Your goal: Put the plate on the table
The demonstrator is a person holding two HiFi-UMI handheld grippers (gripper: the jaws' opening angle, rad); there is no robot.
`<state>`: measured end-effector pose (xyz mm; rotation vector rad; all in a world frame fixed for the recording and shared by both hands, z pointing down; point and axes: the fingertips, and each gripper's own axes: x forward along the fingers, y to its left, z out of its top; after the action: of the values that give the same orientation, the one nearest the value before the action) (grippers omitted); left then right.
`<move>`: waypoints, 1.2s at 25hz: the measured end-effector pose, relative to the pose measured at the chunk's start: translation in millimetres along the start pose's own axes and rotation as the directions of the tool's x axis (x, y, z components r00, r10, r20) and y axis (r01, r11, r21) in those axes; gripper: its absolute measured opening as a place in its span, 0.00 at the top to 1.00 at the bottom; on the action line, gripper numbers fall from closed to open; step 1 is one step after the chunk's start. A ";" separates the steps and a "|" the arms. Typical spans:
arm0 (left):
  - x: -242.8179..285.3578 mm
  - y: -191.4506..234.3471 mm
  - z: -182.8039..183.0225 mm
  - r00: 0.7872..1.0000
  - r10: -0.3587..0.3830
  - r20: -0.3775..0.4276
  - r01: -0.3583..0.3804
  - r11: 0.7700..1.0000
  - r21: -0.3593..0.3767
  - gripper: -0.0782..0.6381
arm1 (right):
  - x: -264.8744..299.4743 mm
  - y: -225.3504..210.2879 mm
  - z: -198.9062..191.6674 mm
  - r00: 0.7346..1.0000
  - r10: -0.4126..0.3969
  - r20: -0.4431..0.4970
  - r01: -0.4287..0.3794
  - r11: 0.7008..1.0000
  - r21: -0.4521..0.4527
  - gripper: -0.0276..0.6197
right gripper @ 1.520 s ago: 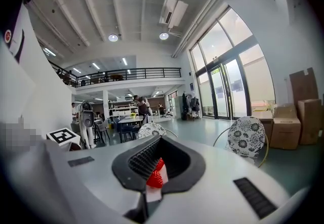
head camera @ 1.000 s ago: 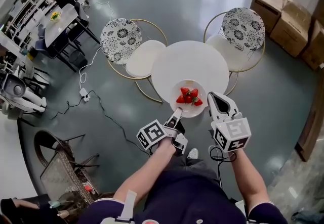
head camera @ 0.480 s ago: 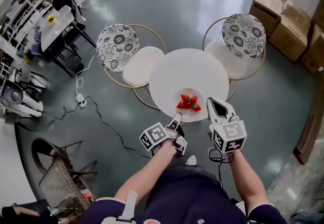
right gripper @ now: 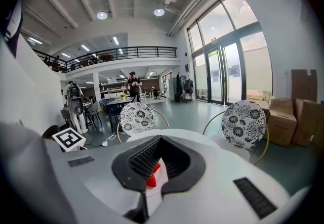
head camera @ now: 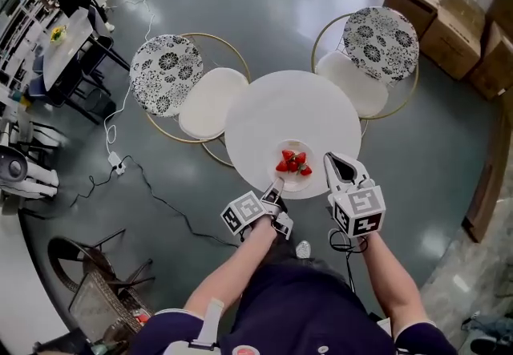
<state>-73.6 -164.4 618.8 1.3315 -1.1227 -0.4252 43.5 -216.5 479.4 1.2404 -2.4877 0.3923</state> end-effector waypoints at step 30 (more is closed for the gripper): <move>50.8 58.7 9.3 0.985 0.143 -0.093 -0.145 0.989 -0.017 0.88 | 44.5 -18.6 -42.7 0.994 -0.024 -0.107 0.030 0.998 0.060 0.95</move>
<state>-78.0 -194.9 690.6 1.2282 -1.1258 -0.2679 40.6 -242.7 538.2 1.2420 -2.3837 0.5180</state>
